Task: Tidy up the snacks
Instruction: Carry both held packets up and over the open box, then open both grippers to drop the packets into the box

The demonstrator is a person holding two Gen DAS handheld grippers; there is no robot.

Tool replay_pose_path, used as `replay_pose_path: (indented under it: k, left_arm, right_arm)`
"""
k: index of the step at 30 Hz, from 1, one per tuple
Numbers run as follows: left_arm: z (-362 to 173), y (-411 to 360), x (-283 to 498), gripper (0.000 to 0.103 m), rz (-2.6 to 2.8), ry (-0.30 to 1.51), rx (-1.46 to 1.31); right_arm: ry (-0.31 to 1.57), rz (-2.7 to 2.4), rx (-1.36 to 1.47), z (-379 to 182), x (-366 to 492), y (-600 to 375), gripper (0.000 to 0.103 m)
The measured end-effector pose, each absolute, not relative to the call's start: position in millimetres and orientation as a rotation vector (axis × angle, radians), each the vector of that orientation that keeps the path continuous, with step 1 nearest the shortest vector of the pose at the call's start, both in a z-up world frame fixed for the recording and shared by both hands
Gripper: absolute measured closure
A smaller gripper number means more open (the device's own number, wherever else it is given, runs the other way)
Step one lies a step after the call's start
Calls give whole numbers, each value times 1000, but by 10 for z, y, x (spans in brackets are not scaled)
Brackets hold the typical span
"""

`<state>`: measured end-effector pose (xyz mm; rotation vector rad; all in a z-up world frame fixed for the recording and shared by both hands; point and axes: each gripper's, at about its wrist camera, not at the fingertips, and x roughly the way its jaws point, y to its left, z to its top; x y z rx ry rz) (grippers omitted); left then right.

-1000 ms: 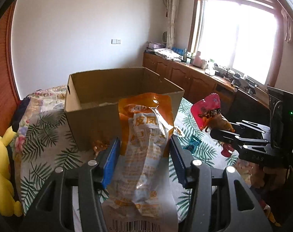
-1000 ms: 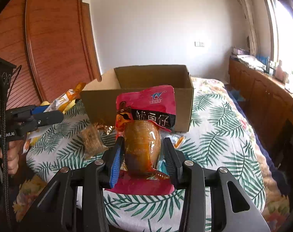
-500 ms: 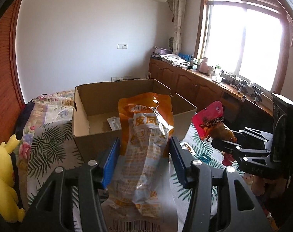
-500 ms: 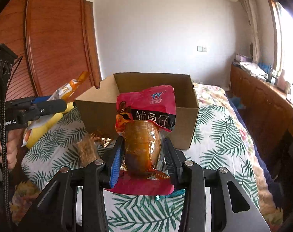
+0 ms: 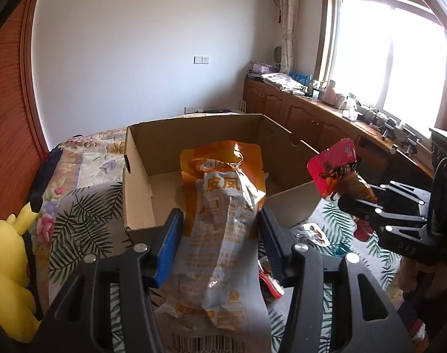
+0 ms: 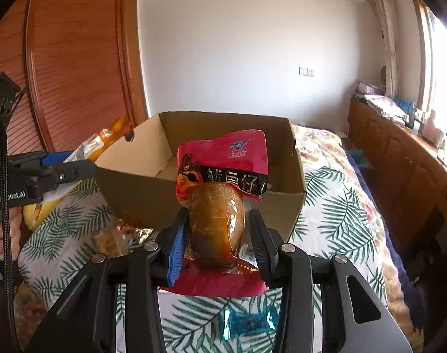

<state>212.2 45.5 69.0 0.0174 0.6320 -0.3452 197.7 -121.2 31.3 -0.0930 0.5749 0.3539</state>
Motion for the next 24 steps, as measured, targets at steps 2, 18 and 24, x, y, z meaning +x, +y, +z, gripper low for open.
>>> replay_pose_path:
  k: [2,18,24]
  left_arm:
    - [685,456,2171,51,-339,634,21]
    - [649,461,2716,51,-278,675,23]
    - [585,465,2820,49,-265,691,10]
  right_arm:
    - [575,351,-98,327,2022,-1192,62]
    - [656,325,-105,308,2576,-1087,62]
    - [668,321,-111,319,2711,-1024,61]
